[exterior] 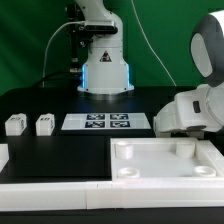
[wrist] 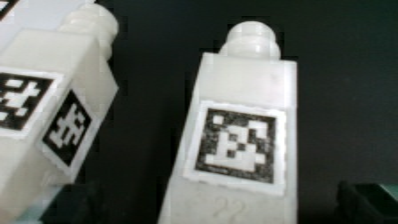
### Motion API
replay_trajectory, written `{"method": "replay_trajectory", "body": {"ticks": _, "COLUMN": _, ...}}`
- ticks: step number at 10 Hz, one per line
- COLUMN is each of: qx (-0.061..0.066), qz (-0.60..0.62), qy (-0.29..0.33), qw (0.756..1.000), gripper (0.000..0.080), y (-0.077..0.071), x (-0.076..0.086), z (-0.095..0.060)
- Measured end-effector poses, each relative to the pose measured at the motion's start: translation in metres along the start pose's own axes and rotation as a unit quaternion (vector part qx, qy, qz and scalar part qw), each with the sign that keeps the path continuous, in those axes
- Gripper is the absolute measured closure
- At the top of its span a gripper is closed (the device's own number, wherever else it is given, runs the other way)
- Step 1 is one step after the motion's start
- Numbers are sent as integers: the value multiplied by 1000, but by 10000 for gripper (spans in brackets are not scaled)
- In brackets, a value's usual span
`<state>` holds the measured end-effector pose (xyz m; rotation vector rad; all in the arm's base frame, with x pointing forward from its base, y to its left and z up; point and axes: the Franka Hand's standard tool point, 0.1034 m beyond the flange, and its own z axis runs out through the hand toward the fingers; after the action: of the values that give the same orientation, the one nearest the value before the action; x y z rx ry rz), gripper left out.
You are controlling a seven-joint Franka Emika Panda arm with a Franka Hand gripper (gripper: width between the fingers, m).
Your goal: Assemble one leg
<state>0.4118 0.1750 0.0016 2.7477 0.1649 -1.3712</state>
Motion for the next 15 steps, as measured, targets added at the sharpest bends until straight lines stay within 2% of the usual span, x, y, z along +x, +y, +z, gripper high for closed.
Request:
{"method": "replay_trajectory", "body": {"ticks": 1, "qx": 0, "qz": 1, "qy": 0, "qw": 1000, "gripper": 150, "y": 1, "x": 0, "z": 0}}
{"method": "replay_trajectory", "body": {"ticks": 2, "qx": 1, "qz": 1, "qy": 0, "qw": 1000, "gripper": 263, "y": 1, "x": 0, "z": 0}}
{"method": "replay_trajectory", "body": {"ticks": 3, "qx": 1, "qz": 1, "qy": 0, "qw": 1000, "gripper": 263, "y": 1, "x": 0, "z": 0}}
{"method": "replay_trajectory", "body": {"ticks": 4, "qx": 1, "qz": 1, "qy": 0, "qw": 1000, "gripper": 461, "y": 1, "x": 0, "z": 0}}
{"method": "replay_trajectory", "body": {"ticks": 5, "qx": 1, "qz": 1, "qy": 0, "qw": 1000, "gripper": 461, "y": 1, "x": 0, "z": 0}}
{"method": "replay_trajectory", "body": {"ticks": 6, "qx": 0, "qz": 1, "qy": 0, "qw": 1000, "gripper": 508, "y": 1, "x": 0, "z": 0}}
{"method": "replay_trajectory", "body": {"ticks": 11, "qx": -1, "qz": 0, "qy": 2, "qw": 1000, "gripper": 508, "y": -1, "x": -1, "z": -2}}
{"method": "replay_trajectory", "body": {"ticks": 13, "qx": 0, "qz": 1, "qy": 11, "qw": 1000, "gripper": 506, "y": 0, "x": -5, "z": -14}}
{"method": "replay_trajectory", "body": {"ticks": 15, "qx": 2, "qz": 4, "qy": 31, "qw": 1000, "gripper": 506, "y": 7, "x": -17, "z": -37}}
